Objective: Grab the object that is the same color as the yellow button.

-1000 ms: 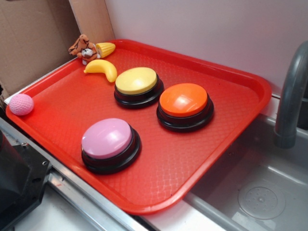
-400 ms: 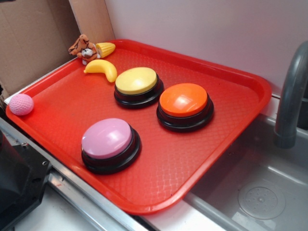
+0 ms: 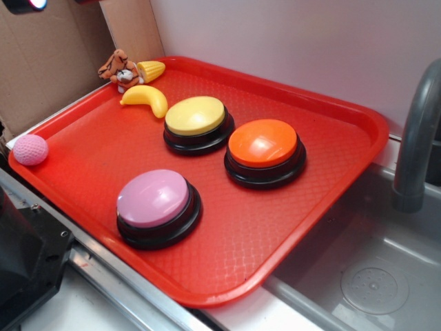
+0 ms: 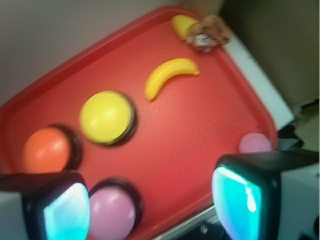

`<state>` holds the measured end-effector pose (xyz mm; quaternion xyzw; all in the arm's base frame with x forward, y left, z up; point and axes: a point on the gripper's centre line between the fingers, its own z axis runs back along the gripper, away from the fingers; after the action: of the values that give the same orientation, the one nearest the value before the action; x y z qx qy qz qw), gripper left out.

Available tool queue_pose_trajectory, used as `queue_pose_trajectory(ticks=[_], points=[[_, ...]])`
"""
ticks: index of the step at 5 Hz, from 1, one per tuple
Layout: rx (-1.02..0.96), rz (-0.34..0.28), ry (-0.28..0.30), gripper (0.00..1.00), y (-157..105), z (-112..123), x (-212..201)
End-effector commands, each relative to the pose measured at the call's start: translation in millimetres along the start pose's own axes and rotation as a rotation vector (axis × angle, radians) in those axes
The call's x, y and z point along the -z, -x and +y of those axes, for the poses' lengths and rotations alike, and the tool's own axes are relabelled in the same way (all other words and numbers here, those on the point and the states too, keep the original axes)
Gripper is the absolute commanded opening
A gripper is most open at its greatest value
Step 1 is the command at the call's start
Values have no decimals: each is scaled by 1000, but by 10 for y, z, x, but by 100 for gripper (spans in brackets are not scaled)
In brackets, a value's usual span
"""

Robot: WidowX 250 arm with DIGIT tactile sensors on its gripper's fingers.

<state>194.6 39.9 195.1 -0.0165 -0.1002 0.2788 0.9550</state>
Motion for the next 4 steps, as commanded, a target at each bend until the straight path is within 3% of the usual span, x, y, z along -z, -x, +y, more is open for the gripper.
queue_pose_trajectory(ticks=[1, 4], points=[[-177, -116, -11, 100, -319, 51, 182], [-532, -175, -95, 100, -755, 306, 871]])
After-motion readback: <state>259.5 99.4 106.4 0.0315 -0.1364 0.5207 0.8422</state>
